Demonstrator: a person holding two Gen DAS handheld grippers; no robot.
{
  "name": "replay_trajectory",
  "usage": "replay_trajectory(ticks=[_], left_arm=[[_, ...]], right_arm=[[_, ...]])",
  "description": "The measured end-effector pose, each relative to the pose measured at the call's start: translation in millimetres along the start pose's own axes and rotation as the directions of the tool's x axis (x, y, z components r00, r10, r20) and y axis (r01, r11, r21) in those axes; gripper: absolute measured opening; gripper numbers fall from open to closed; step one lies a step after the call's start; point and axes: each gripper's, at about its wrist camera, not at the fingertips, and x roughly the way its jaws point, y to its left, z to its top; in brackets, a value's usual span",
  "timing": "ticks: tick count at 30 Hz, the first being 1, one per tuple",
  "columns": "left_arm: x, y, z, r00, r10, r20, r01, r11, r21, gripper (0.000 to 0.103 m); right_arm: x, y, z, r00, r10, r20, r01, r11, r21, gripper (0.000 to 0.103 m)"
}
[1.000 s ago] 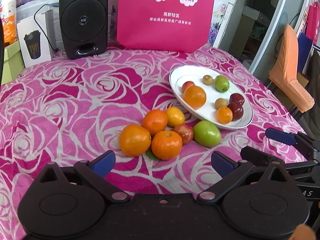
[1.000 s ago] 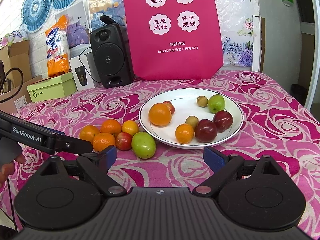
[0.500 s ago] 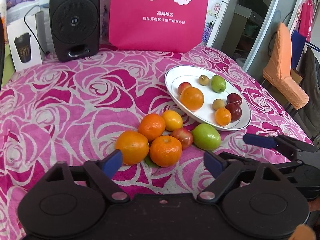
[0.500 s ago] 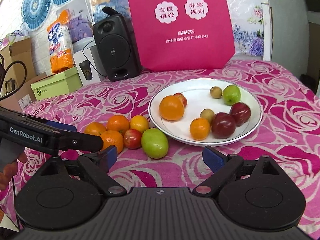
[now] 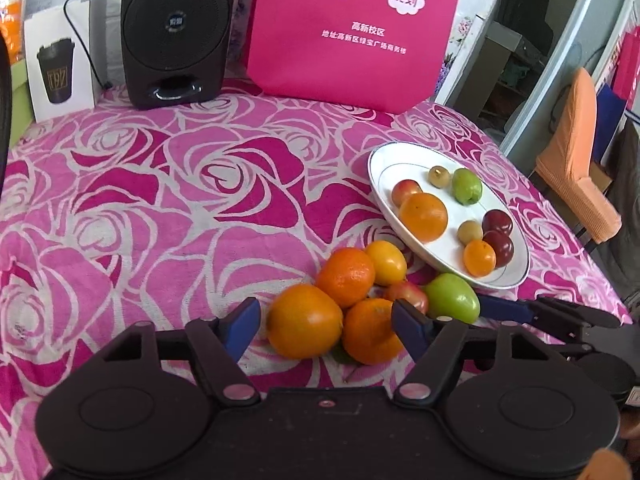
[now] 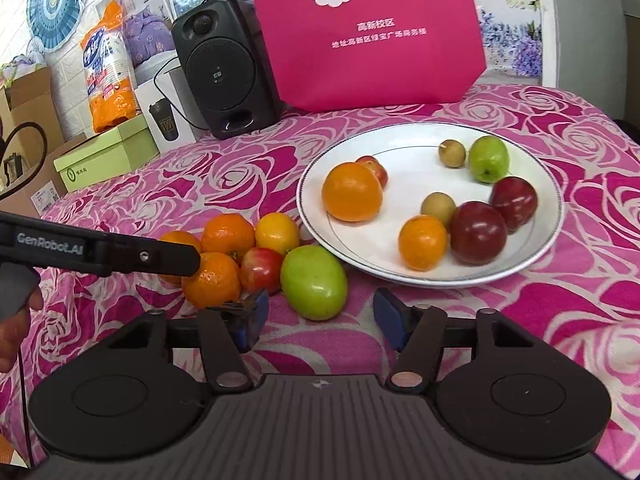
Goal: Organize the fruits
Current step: 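Grasp a large orange with the left tool while the right tool grasps a green apple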
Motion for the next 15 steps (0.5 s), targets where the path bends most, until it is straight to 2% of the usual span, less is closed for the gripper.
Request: replay_trajectory(ticks=[8,12,15], left_arm=[[6.9,9.4,5.2,0.999,-0.035,-0.017,0.035,0.998,-0.044,0.103],[6.2,11.8,5.7,0.999,-0.04,-0.012,0.039,0.998,-0.055,0.103],[0.8,17.6,7.3,0.998,-0.07,0.009,0.07,0.993,-0.095,0.103]], right_arm=[[7.5,4.0,5.3,1.0,-0.005,-0.006,0.005,1.0,-0.01,0.068],[2.3,2.4,4.5,1.0,0.01,-0.011,-0.01,1.0,-0.009,0.067],[-2.5,2.8,2.3,1.0,0.007,-0.011,-0.007,1.0,-0.013,0.067]])
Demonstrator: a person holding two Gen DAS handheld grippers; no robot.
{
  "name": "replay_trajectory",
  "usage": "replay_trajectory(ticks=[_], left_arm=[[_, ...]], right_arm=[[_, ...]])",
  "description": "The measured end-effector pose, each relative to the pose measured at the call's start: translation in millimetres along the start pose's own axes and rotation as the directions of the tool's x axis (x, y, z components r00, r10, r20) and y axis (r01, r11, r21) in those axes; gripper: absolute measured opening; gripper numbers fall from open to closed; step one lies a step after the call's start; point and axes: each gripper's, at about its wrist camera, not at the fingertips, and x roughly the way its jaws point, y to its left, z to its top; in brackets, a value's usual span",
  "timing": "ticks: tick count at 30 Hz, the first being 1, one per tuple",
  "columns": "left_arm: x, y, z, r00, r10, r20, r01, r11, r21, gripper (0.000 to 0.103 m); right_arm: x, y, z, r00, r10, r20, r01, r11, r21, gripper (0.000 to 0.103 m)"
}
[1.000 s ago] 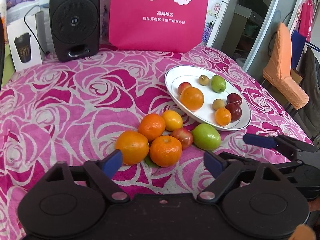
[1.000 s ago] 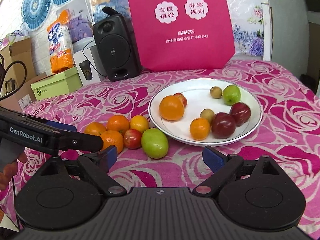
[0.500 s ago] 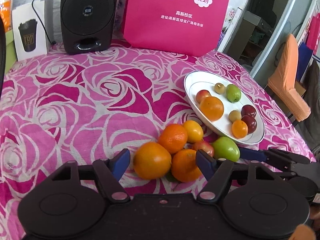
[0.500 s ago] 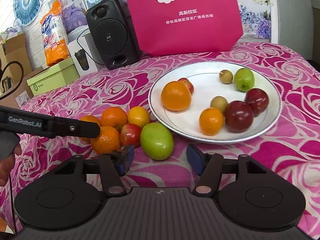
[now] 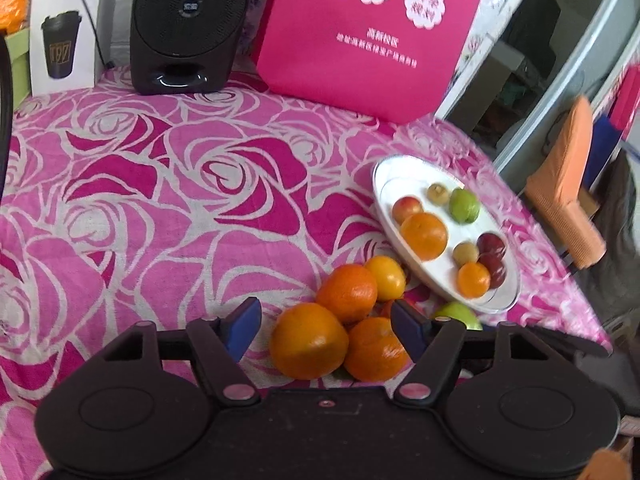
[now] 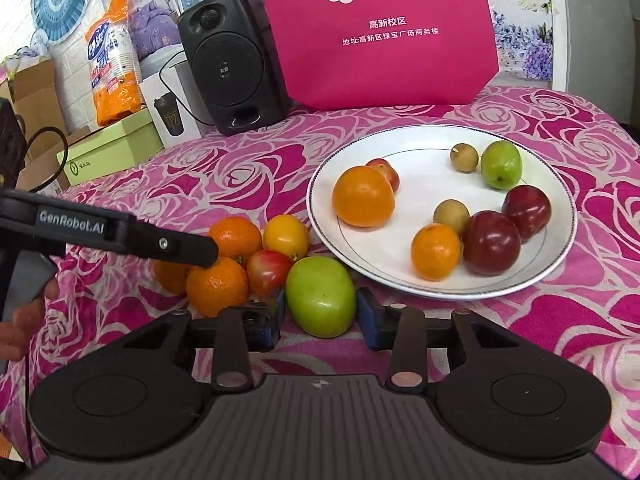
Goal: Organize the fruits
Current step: 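Grasp a large orange with the left tool while the right tool grasps a green apple, then carry the orange and green apple toward the plate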
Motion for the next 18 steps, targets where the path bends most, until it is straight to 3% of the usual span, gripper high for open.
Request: replay_trajectory(ticks=[8,10,18], left_arm=[[5.1,6.4,0.3,1.0,0.003,-0.024,-0.004,1.0,-0.029,0.103],[6.5,7.2,-0.8,0.999,-0.01,-0.032,0.009,0.999,-0.034,0.095],[4.7,11.3,-2.6,1.0,0.001,-0.029,-0.002,0.999,-0.043,0.092]], right_arm=[[-9.3,0.1,-1.7,1.0,0.0,0.009,0.0,1.0,0.004,0.067],[-12.8,0.0,-2.6,1.0,-0.004,0.011,0.004,1.0,0.005,0.067],[-21.7,0.2,-4.5,1.0,-0.016,0.017,0.016,1.0,0.004,0.067]])
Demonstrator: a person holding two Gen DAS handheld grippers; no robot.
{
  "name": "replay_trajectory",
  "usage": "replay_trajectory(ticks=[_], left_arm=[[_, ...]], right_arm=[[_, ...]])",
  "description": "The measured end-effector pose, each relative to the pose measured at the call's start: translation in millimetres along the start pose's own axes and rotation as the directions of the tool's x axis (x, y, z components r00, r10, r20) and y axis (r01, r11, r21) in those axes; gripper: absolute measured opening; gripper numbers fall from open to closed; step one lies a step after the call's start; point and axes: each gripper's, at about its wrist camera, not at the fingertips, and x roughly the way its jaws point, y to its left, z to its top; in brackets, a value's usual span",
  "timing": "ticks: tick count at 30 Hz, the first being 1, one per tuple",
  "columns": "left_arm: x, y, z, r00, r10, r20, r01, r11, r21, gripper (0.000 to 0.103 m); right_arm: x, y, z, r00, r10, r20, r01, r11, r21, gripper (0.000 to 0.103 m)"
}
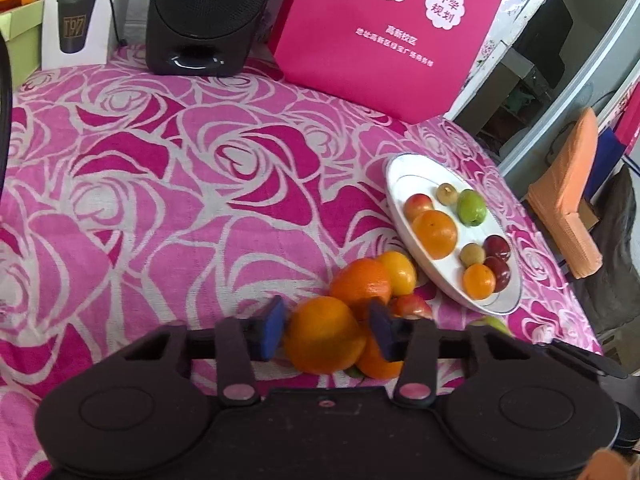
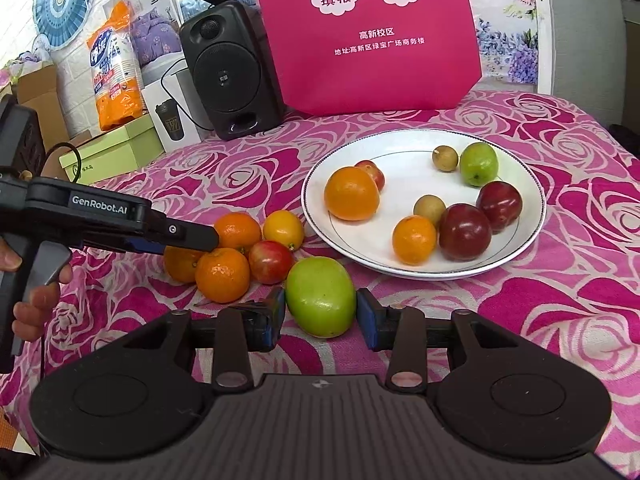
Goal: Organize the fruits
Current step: 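Carry the orange and green apple toward the plate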
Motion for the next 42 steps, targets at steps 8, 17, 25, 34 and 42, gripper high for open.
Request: replay_trajectory(ticks=[8,17,25,34,42], left_arm=[[-5.9,-0.4,-3.8,1.0,0.0,-0.003,0.0,1.0,0.021,0.092],[-4.8,-3.8,-5.8,1.0,0.014,0.004,-0.014,0.999,0.043,0.099],[-2.7,0.7,-5.2,1.0,-0.011,-0.013,0.011,1.0,0.028,0.096],[-5.5,-3.4,-7.1,1.0,0.008,-0.005,-0.008,0.999,0.037,0.099],[-21.1,-20.5,-3.0,1.0,0.011,0.023,-0.013,0.995,0.099,0.098]], right_arm=[[-6.1,5.2,-0.5,1.0,0.003,0.012,-0.003,1.0,-0.009,0.067],[-11.2,6.6,-0.9,1.0,-0.001,0.023,0.002,1.0,-0.012,0.067],[-14.4,6.2,-2.0,1.0,-0.002,0.03,0.002,1.0,-0.008,0.067],[-15.8,6.1,-3.4,0.999,0.002,0.034,-0.002,1.0,-0.005,0.067],[-18.4,5.1,-3.7,0.999,-0.001,0.042,0.001,1.0,0.0,0.068]])
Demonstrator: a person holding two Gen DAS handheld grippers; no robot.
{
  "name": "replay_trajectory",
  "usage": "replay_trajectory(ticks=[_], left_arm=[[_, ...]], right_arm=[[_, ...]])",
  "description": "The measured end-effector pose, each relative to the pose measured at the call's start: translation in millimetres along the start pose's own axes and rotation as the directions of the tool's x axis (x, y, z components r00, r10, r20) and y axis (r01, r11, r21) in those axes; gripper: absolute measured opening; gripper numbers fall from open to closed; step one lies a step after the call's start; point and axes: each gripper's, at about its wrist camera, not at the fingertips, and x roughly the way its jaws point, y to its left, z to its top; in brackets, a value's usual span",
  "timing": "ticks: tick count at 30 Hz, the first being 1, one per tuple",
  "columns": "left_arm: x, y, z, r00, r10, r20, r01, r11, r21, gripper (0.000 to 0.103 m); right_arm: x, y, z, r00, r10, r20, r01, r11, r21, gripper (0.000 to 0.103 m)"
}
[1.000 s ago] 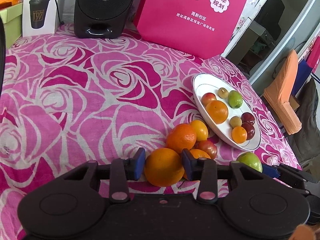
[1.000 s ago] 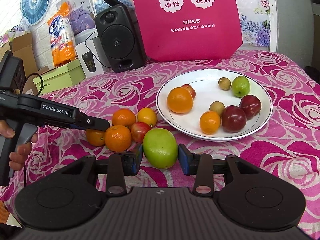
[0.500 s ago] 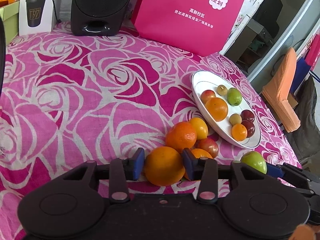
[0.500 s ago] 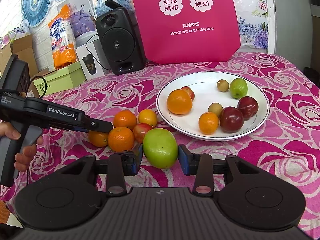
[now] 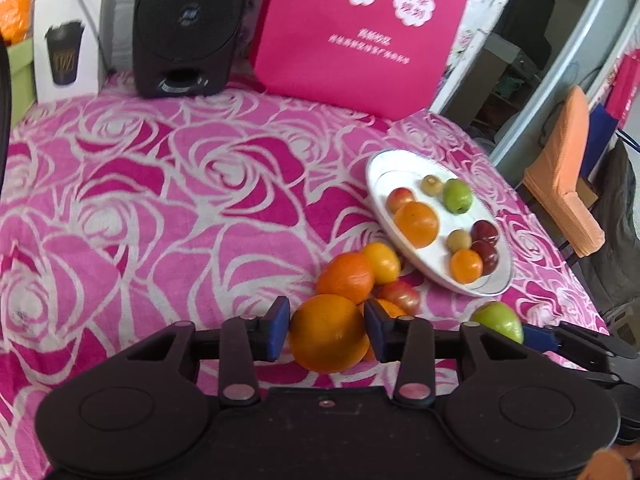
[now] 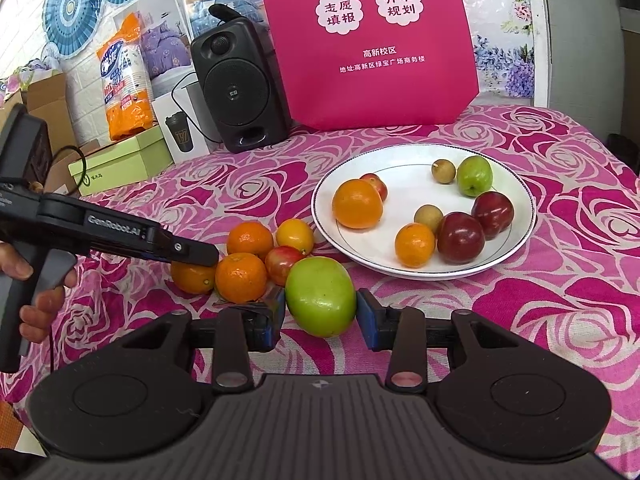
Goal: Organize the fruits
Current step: 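Carry the orange and green apple toward the plate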
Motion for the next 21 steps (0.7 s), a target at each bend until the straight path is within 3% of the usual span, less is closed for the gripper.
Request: replay_trajectory(ticks=[9,21], left_arm=[[-12.7,-29.9,14.7,0.997,-0.045,0.058,0.04,0.996,0.08,0.098],[2.1,-65.0,29.8,0.993,-0.106,0.057,0.096,0.981,0.168,0.098]], right_arm=[[-7.0,-4.9,3.7,1.0,-0.014,0.026,0.014,1.0,0.006,0.067],[-19.7,-29.7,10.9,0.994,-0.079,0.081,0.075,0.996,0.045,0.067]])
